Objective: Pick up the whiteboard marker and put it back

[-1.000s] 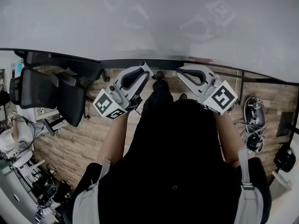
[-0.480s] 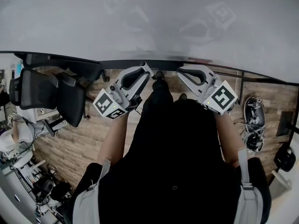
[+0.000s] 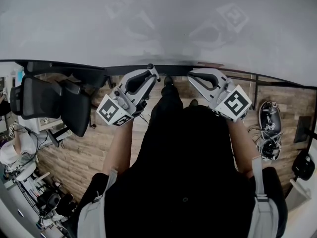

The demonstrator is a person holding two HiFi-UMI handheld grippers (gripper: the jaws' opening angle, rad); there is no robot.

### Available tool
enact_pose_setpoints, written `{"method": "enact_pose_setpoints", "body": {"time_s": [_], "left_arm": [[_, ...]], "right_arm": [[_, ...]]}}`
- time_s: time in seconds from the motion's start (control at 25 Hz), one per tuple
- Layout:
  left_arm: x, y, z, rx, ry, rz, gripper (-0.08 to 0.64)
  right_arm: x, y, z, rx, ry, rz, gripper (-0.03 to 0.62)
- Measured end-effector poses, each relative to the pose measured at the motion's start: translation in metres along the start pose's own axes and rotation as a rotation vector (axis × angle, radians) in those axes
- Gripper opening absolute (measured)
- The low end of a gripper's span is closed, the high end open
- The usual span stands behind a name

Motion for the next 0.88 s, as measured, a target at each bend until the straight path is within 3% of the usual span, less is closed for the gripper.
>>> {"method": "enact_pose_setpoints", "body": {"time_s": [0.88], "left_arm": [[0.015,-0.014,0.013,0.152,-0.282,0.050,0.069]], "right_arm": [[0.001,0.005,0.006,0.006,0.003,0.022,0.021]]}}
Point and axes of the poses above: the fingertips, and each gripper's own axes: x forward along the fingers, y to its right, z out of its underside, the point moved 6 cm from there along -x, backward along the fingers, and after that the axes turned 15 degrees about z, right-handed, at the moved point
